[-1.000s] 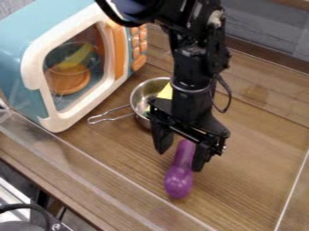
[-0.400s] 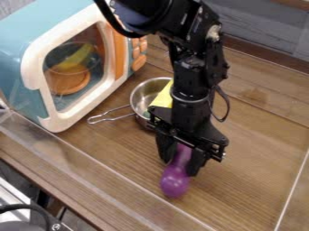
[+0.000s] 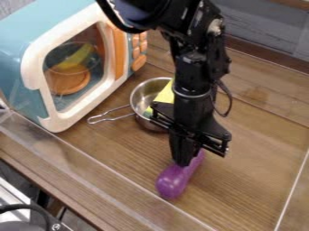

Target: Put the eggplant in the silver pot

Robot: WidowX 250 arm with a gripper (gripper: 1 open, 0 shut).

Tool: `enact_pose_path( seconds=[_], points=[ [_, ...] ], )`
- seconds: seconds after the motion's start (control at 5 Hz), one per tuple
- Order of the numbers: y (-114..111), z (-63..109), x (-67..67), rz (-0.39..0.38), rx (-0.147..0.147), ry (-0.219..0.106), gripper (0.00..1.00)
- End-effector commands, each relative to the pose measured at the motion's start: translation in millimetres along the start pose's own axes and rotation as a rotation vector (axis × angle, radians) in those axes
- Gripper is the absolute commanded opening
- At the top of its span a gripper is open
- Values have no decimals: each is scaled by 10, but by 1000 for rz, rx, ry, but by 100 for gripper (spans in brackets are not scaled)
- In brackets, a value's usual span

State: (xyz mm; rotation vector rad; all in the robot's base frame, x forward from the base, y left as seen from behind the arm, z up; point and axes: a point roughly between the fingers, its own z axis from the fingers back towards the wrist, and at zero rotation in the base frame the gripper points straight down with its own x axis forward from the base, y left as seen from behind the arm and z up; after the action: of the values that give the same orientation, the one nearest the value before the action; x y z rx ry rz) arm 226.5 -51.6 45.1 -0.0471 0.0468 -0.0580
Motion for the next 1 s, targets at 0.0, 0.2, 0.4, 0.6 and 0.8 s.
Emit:
enact_pose_path(
  seconds=[0.0,0.2,0.4,0.6,0.8],
  points=[
    [45,55,20,1,7,-12,100],
    [67,50,19,3,9,-10,100],
    [77,48,15,2,9,-10,0],
    [86,46,11,0,10,-9,0],
    [105,49,11,2,12,-8,100]
  ],
)
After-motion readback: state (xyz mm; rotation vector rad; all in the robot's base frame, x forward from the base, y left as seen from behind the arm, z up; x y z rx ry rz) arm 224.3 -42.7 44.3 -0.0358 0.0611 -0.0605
